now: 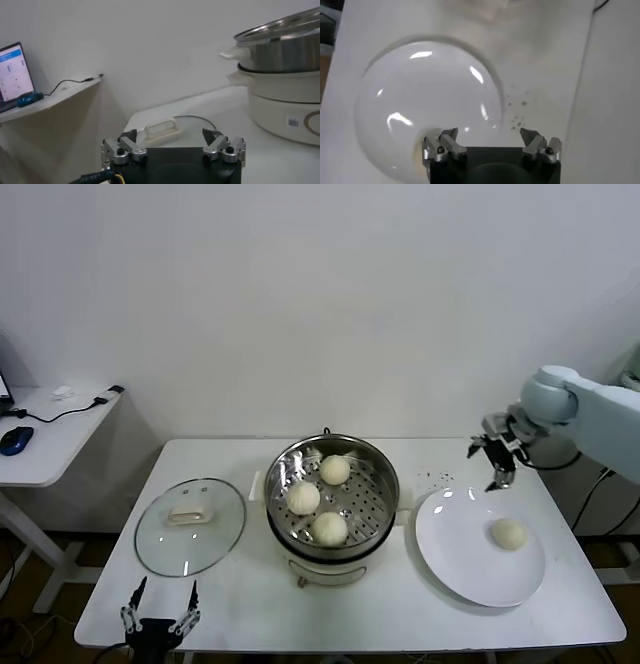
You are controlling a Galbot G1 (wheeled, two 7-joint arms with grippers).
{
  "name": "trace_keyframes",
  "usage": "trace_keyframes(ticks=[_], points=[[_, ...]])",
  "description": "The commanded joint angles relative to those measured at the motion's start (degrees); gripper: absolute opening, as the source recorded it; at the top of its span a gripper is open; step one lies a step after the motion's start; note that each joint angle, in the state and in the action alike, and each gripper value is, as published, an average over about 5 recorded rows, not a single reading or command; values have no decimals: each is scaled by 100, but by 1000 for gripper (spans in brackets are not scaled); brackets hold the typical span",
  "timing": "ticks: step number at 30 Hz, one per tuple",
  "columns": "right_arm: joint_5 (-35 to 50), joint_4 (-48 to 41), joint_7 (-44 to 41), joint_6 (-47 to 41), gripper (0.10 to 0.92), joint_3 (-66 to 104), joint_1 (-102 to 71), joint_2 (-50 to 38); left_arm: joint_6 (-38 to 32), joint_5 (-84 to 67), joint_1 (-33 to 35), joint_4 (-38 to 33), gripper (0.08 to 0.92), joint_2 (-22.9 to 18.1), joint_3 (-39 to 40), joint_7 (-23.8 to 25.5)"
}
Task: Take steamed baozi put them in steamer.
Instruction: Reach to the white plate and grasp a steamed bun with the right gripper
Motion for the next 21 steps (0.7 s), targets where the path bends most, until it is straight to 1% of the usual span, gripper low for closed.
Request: trace_keyframes(ticks=[1,5,10,21], points=[[-884,-799,-365,95,823,1387,-1925,-426,29,15,-1,11,823,-1,-9,-12],[-1087,-904,-317,115,823,1765,-2412,-363,65,10,-7,16,823,-24,-19,-29],[-1290,-1277,-181,242,823,2309,-2824,-137,96,27,-39,15,823,-19,-18,-23],[-1274,-1484,-123,259,823,2513,-2892,216,99,50,-26,7,823,-34,-35,-29]])
